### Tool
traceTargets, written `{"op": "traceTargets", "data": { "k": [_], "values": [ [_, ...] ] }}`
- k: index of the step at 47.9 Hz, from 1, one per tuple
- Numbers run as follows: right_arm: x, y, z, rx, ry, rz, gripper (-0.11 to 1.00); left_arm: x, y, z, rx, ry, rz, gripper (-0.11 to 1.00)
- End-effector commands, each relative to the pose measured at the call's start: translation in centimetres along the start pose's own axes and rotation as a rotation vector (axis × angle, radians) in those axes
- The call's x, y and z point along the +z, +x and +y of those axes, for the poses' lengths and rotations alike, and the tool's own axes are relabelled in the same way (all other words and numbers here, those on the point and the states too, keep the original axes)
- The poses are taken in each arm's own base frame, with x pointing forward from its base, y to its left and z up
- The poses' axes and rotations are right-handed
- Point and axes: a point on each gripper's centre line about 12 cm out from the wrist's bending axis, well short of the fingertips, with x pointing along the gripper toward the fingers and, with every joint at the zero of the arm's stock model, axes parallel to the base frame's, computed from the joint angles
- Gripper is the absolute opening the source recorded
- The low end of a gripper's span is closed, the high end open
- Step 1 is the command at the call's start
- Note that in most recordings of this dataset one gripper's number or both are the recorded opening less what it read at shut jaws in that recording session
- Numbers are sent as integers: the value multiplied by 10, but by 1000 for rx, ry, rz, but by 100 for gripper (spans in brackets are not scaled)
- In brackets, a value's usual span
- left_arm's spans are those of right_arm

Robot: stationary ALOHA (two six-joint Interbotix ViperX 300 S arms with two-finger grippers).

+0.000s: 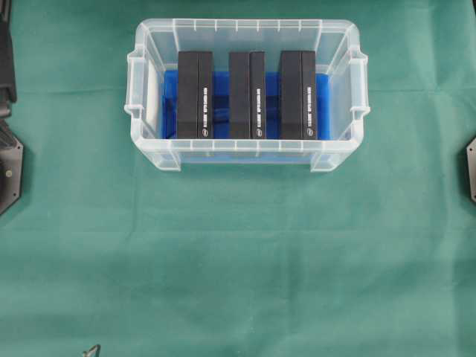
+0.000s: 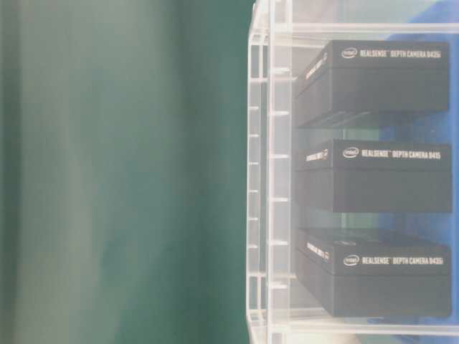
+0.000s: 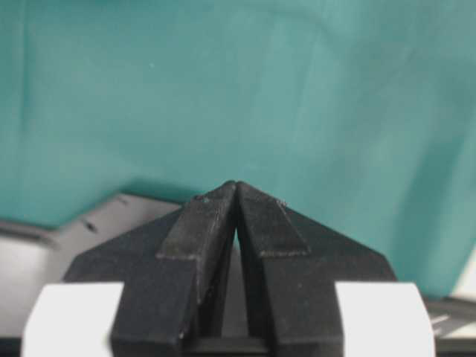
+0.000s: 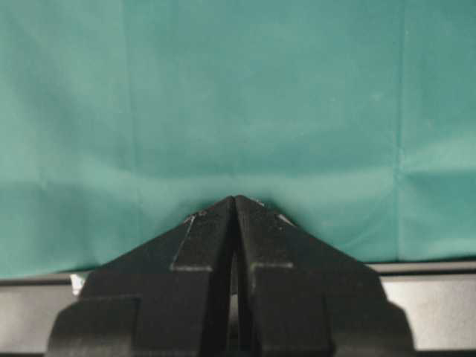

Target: Take the box out of the case with the left arm.

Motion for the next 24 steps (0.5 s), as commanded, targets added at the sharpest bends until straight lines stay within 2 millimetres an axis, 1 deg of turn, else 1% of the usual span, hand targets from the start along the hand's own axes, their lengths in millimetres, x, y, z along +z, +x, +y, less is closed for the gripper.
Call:
{"op": "traceTargets", "data": {
  "k": [1,14,18,24],
  "values": [
    [4,-6,0,2,3,-20,0,4,-7,1,-2,-87,-19,0],
    [5,-4,0,-6,2,-10,0,3,-5,2,23,-547,17,0],
    [6,-3,0,-8,3,-8,0,4,-4,2,47,-730,31,0],
    [7,-1,0,-11,3,-1,0,3,-3,3,89,-927,53,0]
  ]
}}
